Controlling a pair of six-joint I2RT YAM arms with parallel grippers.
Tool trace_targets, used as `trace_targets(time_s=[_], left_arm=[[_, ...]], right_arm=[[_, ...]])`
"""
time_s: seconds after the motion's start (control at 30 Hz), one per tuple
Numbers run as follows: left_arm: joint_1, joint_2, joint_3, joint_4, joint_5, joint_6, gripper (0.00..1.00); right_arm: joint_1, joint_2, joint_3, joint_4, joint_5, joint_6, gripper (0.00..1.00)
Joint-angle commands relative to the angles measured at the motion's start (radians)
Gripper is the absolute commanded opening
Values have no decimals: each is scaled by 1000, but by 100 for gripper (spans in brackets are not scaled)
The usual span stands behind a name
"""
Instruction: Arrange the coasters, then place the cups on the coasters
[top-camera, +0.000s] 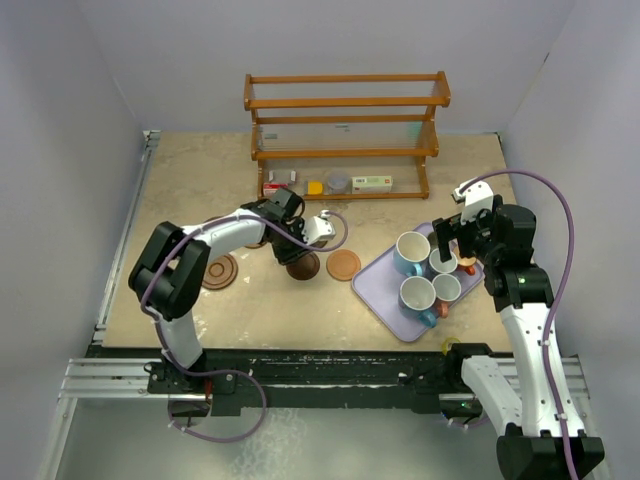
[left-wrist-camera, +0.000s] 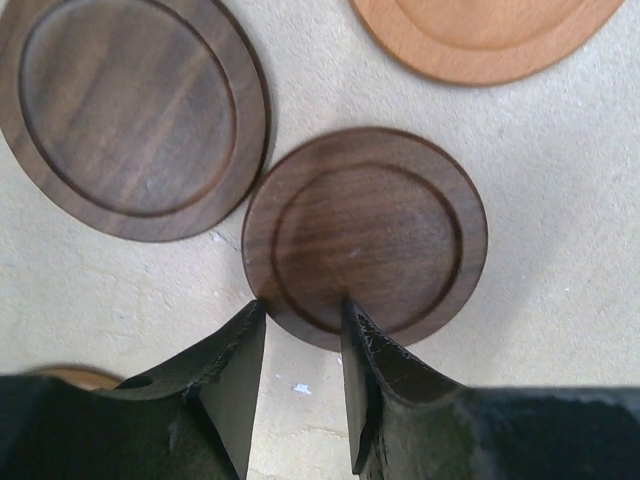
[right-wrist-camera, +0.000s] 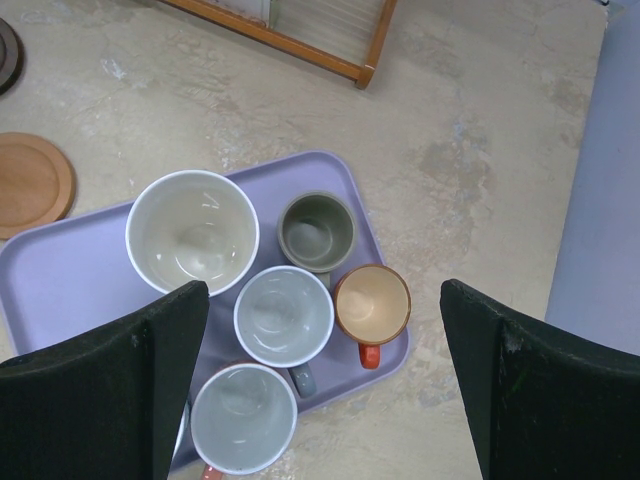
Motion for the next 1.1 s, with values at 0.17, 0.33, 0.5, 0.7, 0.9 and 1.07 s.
trace_targets(time_s=[0.17, 0.33, 0.5, 0.7, 0.9, 1.07], left_arm=[[12, -10, -137, -77, -129, 10, 32], [19, -34, -172, -72, -158, 1, 32], [35, -65, -201, -72, -164, 8, 33], [70, -105, -227, -77, -169, 12, 33], [103, -148, -290, -107, -189, 37, 33], [126, -176, -339, -108, -222, 45, 33]], right_arm=[[-1, -14, 13, 18, -12, -4, 100], [-1, -8, 16, 15, -16, -5, 100], [-1, -4, 16, 14, -16, -5, 100], [-1, -2, 16, 15, -20, -3, 100], [-1, 1, 18, 12, -28, -2, 100], [-1, -9, 17, 13, -30, -2, 100]])
